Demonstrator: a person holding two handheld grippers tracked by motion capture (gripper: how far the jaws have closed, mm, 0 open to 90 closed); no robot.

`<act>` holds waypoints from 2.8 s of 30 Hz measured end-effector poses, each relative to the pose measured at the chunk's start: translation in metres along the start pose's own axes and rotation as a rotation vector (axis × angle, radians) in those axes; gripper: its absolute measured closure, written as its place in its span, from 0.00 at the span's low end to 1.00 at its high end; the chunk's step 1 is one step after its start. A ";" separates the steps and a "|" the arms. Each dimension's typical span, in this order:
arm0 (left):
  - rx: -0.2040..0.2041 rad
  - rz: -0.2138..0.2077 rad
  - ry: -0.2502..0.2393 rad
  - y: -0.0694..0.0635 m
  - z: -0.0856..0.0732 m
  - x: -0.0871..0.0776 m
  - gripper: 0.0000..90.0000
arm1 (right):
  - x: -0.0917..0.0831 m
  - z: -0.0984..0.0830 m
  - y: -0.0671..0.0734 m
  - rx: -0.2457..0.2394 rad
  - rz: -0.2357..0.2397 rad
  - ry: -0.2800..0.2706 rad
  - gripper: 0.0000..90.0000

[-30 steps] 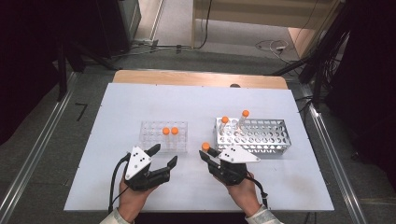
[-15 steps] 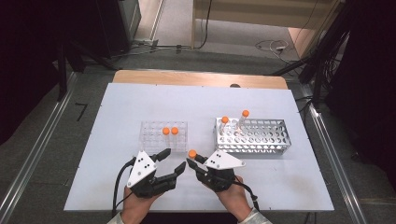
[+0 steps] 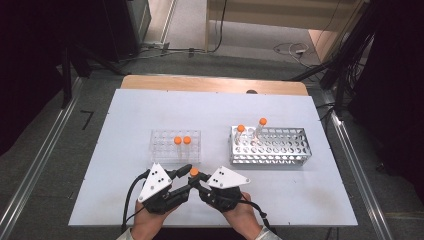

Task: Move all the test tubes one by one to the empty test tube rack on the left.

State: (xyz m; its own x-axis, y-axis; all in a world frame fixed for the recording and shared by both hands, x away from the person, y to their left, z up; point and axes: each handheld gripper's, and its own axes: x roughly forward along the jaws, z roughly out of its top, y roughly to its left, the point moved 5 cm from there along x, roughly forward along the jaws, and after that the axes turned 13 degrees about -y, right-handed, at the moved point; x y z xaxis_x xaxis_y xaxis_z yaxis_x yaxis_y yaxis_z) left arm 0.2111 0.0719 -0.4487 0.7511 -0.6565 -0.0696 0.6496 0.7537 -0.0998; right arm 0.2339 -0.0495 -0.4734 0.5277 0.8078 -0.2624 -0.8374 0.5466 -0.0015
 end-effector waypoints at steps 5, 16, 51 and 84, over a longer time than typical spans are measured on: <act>0.002 -0.002 0.008 0.000 -0.002 0.001 0.71 | 0.000 0.000 0.001 0.002 0.003 -0.002 0.80; 0.008 0.008 0.017 0.001 -0.003 0.002 0.76 | -0.001 0.001 0.001 0.006 0.004 -0.003 0.80; -0.067 0.146 -0.035 0.054 0.025 -0.016 0.78 | -0.074 -0.007 -0.075 0.132 -0.171 -0.016 0.26; -0.043 0.288 -0.042 0.104 0.052 0.008 0.78 | -0.093 -0.015 -0.095 0.165 -0.235 -0.011 0.26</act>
State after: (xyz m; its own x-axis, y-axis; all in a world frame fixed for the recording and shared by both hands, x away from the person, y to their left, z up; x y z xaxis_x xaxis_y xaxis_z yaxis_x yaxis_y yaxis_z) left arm 0.2907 0.1462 -0.4079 0.9084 -0.4137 -0.0606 0.4043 0.9061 -0.1244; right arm 0.2622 -0.1792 -0.4630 0.7072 0.6564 -0.2627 -0.6576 0.7471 0.0965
